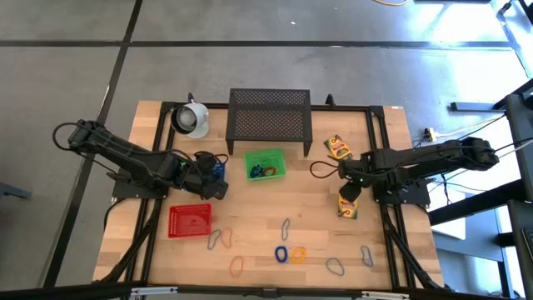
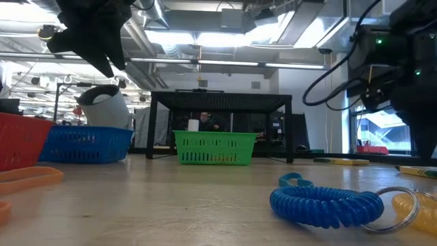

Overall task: Pick & Place Office Desk Supplies
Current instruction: Put the bottom yellow box of crayon into the red bin

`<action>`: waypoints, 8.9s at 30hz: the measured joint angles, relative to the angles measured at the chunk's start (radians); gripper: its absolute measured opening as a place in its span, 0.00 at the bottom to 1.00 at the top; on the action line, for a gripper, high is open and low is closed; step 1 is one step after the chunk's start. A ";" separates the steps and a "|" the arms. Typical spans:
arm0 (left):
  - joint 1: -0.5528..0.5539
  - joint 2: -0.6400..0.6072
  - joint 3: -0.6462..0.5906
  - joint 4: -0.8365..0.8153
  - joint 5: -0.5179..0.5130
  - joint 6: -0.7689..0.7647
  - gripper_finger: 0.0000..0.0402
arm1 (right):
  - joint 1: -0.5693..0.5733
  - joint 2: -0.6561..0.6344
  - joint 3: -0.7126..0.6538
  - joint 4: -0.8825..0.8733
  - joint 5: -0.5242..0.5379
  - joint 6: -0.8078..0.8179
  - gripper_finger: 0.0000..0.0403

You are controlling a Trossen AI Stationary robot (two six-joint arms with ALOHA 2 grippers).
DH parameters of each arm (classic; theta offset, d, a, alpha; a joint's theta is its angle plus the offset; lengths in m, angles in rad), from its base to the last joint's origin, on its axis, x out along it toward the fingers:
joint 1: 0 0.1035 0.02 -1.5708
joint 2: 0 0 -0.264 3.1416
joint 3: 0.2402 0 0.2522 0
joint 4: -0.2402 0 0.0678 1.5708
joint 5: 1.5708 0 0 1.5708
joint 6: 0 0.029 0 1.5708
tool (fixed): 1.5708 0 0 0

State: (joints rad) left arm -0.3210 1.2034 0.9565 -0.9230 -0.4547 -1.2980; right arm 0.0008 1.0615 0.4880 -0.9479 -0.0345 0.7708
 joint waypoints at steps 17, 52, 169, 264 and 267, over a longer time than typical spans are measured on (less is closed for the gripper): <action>0.000 0.000 0.000 0.007 -0.001 0.018 0.36 | 0.001 0.004 -0.091 0.133 0.001 0.059 0.36; 0.000 0.001 0.000 0.396 -0.057 0.355 0.36 | 0.001 0.007 0.008 0.157 0.005 0.082 0.00; 0.131 1.179 0.596 1.102 0.161 1.024 0.52 | 0.013 0.006 -0.154 0.572 -0.057 0.195 0.40; 0.173 0.795 0.594 0.540 0.172 0.970 0.52 | 0.206 0.005 0.169 0.613 0.158 -0.727 0.00; 0.188 0.804 0.596 0.576 0.174 0.970 0.52 | 0.206 0.005 0.169 0.619 0.158 -0.727 0.00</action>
State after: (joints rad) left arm -0.1330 2.0075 1.5521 -0.3469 -0.2806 -0.3275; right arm 0.2070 1.0660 0.6567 -0.3289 0.1238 0.0437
